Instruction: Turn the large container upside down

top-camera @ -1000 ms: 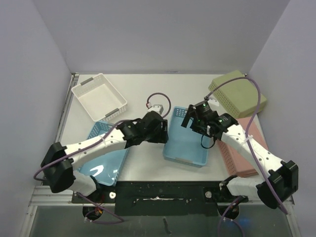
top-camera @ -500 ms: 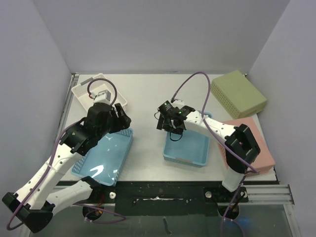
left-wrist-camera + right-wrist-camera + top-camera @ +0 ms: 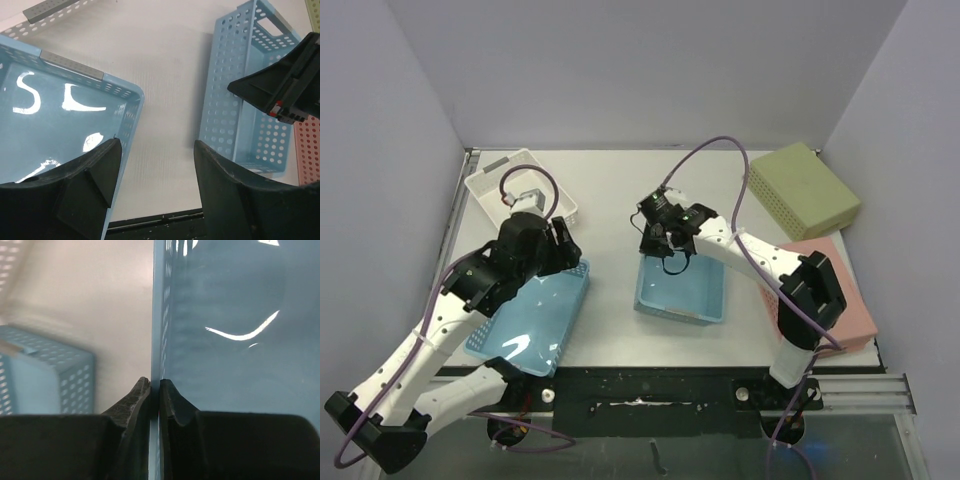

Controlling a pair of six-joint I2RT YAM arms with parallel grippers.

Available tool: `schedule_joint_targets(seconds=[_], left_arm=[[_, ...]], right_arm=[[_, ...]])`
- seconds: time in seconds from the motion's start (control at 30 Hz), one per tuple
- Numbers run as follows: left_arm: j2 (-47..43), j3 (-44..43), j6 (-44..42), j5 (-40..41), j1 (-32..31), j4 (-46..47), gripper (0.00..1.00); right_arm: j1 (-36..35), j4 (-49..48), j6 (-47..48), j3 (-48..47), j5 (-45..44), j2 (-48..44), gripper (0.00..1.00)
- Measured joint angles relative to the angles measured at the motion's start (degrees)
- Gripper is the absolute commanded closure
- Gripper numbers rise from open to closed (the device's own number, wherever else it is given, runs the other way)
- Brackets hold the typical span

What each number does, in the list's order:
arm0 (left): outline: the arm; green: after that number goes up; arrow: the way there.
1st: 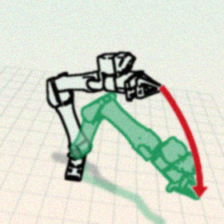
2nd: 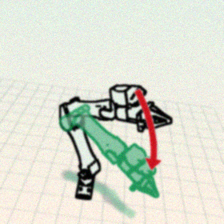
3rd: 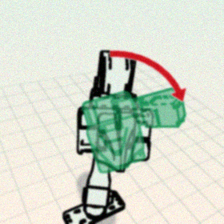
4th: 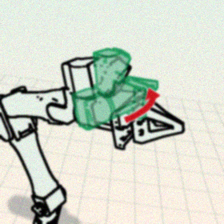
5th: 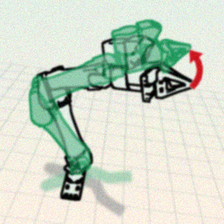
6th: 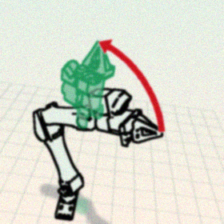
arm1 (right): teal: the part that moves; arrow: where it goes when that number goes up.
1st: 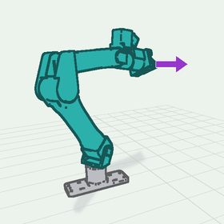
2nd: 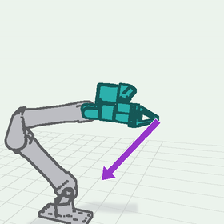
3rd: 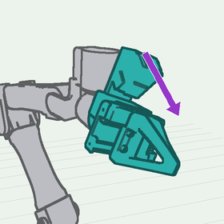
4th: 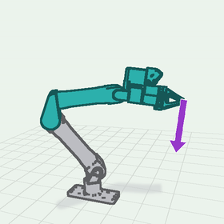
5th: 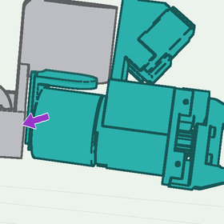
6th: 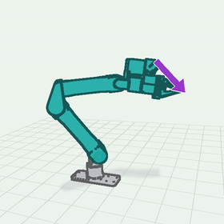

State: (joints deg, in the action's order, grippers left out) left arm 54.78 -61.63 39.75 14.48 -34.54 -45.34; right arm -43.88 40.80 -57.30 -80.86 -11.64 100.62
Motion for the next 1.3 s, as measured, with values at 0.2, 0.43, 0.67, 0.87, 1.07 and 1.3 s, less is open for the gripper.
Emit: schedule_joint_targets(seconds=[0.2, 0.43, 0.67, 0.87, 1.07, 1.3], left_arm=[[-1.4, 0.0, -0.6, 1.6, 0.7, -2.3, 0.41], [-8.6, -2.4, -0.6, 7.5, 1.2, -6.7, 0.38], [-10.8, -5.9, -1.5, 11.9, 1.3, -6.5, 0.38], [-6.3, -5.0, -2.2, 10.5, 1.3, -4.4, 0.38], [-3.0, -3.3, -2.8, 8.2, 1.3, -2.4, 0.39], [-1.4, -2.5, -3.4, 6.1, 1.3, -0.9, 0.35]], right_arm=[[0.0, -10.9, 2.1, -2.3, 11.6, -2.7, 1.0], [1.6, -32.0, -2.3, 4.7, 28.0, -5.6, 1.0], [9.9, -53.3, -12.7, 22.0, 40.5, -10.4, 1.0], [19.3, -64.9, -18.0, 33.8, 49.2, -14.6, 1.0], [27.1, -78.4, -23.2, 45.6, 56.3, -18.4, 0.85], [38.8, -77.4, -19.8, 52.0, 61.5, -20.8, 0.3]])
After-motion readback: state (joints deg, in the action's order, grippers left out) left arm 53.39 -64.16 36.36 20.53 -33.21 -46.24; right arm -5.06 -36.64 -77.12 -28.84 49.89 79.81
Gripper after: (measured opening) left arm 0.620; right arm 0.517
